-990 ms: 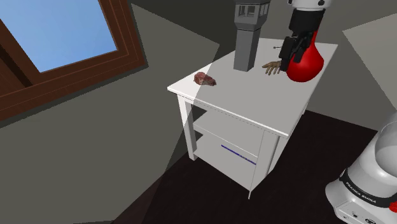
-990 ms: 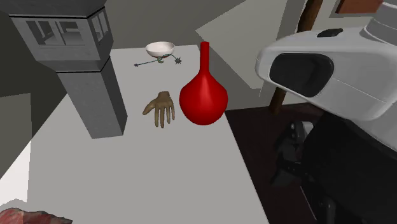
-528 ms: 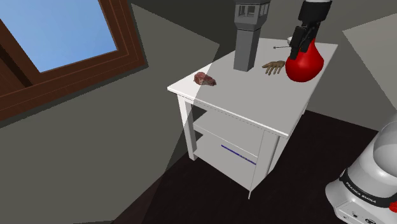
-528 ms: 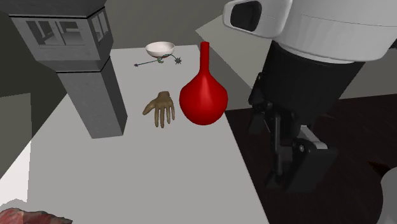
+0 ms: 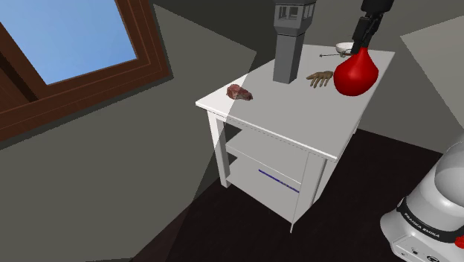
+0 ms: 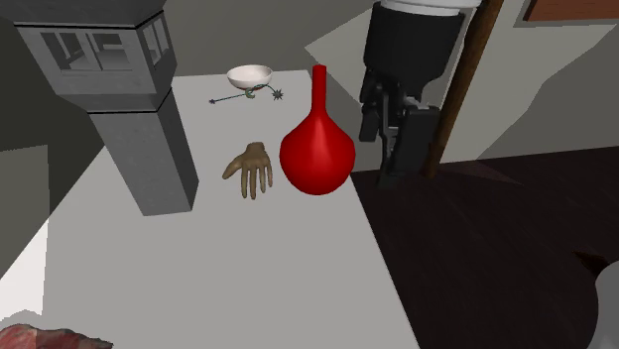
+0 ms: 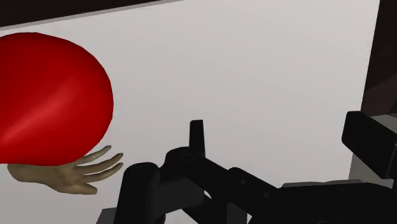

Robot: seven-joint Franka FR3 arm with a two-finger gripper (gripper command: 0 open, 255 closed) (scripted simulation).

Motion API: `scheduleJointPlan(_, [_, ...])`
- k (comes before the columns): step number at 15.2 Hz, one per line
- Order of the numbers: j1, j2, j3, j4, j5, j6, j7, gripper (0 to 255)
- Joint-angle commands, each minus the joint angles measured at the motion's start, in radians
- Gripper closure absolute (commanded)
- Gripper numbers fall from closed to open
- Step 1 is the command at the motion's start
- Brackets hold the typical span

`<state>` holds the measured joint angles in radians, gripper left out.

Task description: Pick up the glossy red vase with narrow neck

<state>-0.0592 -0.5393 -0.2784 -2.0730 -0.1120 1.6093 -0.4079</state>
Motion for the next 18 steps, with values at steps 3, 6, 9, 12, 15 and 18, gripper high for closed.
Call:
scheduleJointPlan(3, [-0.005, 0.099, -0.083, 0.109, -0.005, -0.002, -0.113, 0])
scheduleJointPlan(6, [-0.007, 0.186, -0.148, 0.207, 0.008, -0.009, -0.202, 0])
scheduleJointPlan(9, [-0.011, 0.286, -0.215, 0.318, 0.039, -0.023, -0.296, 0])
scheduleJointPlan(12, [-0.024, 0.403, -0.284, 0.447, 0.091, -0.045, -0.397, 0])
scheduleJointPlan(15, [-0.057, 0.542, -0.349, 0.600, 0.172, -0.084, -0.506, 0])
scheduleJointPlan(18, [-0.130, 0.706, -0.398, 0.788, 0.282, -0.148, -0.613, 0])
